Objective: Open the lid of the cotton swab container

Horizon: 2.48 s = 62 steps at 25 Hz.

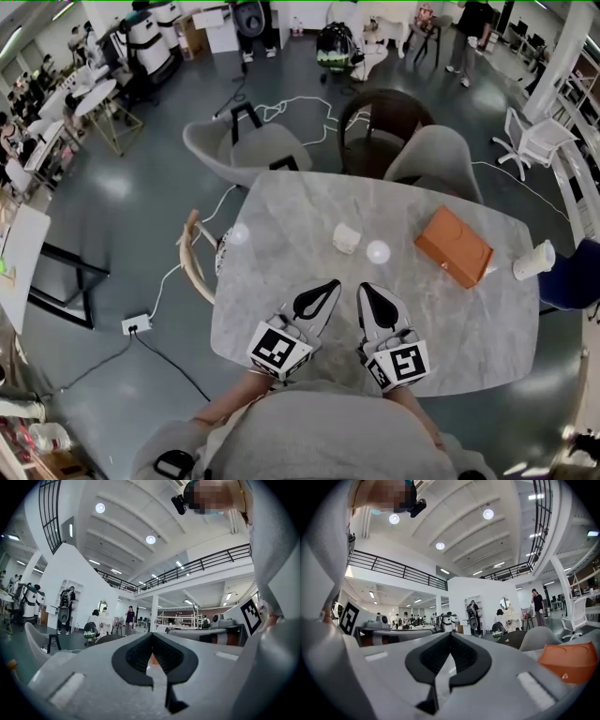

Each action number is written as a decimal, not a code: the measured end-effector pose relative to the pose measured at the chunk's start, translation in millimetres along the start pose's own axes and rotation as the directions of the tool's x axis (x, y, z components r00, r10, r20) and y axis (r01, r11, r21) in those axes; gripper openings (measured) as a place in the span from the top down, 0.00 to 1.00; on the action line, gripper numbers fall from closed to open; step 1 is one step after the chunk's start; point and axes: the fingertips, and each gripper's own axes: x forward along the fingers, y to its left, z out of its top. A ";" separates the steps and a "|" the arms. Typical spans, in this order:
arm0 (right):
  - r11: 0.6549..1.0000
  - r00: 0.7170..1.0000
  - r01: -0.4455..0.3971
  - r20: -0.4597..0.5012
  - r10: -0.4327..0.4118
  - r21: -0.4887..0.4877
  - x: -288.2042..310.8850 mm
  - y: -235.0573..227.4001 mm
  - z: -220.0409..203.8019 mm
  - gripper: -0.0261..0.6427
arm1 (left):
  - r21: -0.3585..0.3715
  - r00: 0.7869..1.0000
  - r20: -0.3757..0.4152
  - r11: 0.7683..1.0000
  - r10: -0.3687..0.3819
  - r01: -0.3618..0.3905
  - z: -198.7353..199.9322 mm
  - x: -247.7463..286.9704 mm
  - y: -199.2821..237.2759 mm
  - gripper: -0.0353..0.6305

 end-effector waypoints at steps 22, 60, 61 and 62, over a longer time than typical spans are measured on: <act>0.996 0.997 0.056 -0.058 -0.060 -0.067 55.0 -65.4 -18.7 0.96 | 0.000 0.995 -0.099 1.000 -0.026 0.026 -36.9 45.6 62.9 0.95; 0.995 0.994 -0.019 -0.107 0.007 -0.103 97.8 -91.6 -75.6 0.96 | 0.103 0.947 -0.282 0.977 -0.151 0.187 -128.1 83.5 107.1 0.55; 0.995 0.994 -0.017 -0.108 0.006 -0.103 98.4 -91.9 -76.3 0.96 | 0.102 0.945 -0.286 0.976 -0.158 0.194 -130.8 85.2 108.3 0.53; 0.995 0.994 -0.015 -0.110 0.004 -0.102 98.8 -92.3 -77.0 0.96 | 0.100 0.943 -0.289 0.975 -0.163 0.199 -133.5 86.9 109.4 0.53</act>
